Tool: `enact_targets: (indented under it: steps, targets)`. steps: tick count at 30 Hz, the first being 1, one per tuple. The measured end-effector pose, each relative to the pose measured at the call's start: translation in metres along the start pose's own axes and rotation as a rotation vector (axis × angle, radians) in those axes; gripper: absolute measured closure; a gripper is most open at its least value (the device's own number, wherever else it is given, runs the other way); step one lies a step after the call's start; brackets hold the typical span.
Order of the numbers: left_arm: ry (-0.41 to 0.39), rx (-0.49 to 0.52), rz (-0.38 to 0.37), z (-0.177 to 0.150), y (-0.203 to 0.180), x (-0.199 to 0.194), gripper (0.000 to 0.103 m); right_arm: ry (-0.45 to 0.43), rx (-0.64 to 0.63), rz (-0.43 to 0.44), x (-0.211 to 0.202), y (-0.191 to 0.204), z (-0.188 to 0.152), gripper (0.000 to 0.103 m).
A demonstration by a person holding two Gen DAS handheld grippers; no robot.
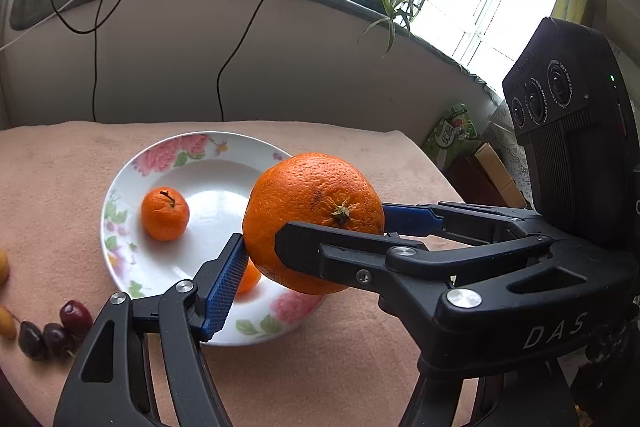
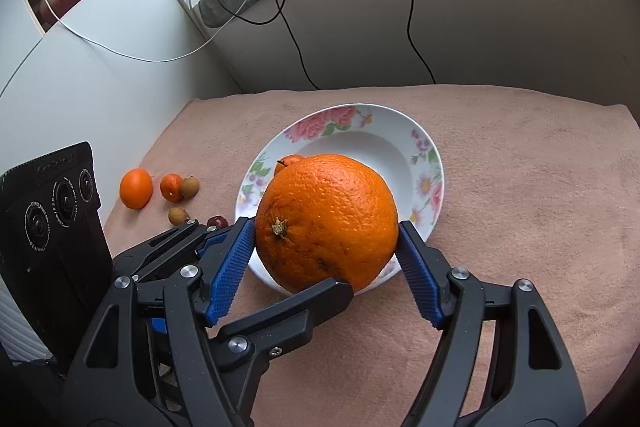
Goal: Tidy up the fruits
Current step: 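Carry the large orange onto the white plate and open the right gripper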
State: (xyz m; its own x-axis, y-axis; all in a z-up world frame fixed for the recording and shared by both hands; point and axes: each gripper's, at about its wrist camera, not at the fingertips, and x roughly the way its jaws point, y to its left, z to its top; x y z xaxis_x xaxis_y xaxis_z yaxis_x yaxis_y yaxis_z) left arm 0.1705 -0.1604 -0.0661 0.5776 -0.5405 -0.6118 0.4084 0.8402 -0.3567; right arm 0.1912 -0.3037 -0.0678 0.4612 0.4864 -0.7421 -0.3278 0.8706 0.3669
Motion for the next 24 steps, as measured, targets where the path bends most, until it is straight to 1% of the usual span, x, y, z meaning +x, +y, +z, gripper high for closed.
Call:
enact_targets:
  steps: [8,18,21,24]
  targets:
    - [0.033,-0.005,0.006,0.003,0.002,0.018,0.034,0.024,-0.003,-0.02,0.01,-0.015,0.004,0.028]
    - [0.053,0.004,0.016,0.005,0.004,0.028,0.034,0.034,-0.015,-0.057,0.015,-0.015,0.007,0.028]
    - [0.054,0.013,0.031,0.005,0.004,0.029,0.034,0.027,-0.023,-0.071,0.014,-0.013,0.009,0.028]
    - [0.049,0.0,0.052,0.005,0.008,0.029,0.034,-0.006,-0.032,-0.108,0.007,-0.011,0.011,0.027]
